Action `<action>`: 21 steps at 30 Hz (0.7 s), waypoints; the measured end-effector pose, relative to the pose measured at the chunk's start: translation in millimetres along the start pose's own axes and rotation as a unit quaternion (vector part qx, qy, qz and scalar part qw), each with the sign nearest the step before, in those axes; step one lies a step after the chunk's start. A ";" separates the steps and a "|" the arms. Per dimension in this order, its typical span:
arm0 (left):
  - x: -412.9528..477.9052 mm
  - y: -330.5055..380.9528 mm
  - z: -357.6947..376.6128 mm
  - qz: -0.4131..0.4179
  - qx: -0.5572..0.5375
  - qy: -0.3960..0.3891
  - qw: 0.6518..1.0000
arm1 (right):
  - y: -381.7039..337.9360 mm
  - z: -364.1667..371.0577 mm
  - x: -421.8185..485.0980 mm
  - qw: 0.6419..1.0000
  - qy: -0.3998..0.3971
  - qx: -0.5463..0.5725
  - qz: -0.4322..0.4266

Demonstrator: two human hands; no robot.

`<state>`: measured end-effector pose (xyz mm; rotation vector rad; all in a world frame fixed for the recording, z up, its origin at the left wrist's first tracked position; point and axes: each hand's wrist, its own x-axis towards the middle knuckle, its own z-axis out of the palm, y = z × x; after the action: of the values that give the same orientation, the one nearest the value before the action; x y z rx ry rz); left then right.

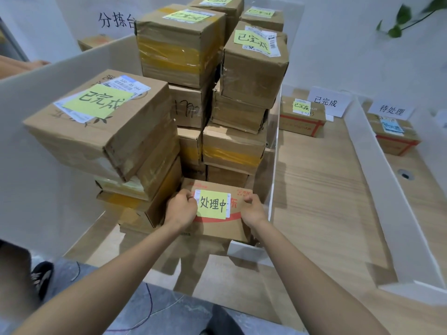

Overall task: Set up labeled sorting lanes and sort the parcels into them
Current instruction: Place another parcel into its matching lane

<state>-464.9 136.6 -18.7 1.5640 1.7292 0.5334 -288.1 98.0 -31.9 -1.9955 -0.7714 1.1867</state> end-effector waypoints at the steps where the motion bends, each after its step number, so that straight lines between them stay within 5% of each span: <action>1: 0.1 2.1 -2.9 0.009 -0.003 0.007 1.000 | -4.0 -2.2 -1.5 1.000 0.003 0.011 -0.006; 8: -10.5 17.8 -16.5 0.092 -0.022 0.059 0.994 | -37.3 -18.9 -12.8 0.996 0.052 0.050 -0.061; 21: -67.4 64.4 -50.5 0.135 -0.095 0.082 0.983 | -50.0 -62.1 -76.5 0.983 0.004 0.149 -0.103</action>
<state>-460.2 90.8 76.8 1.6640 1.5379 0.9576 -270.5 53.4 67.8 -1.6330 -0.7290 1.1010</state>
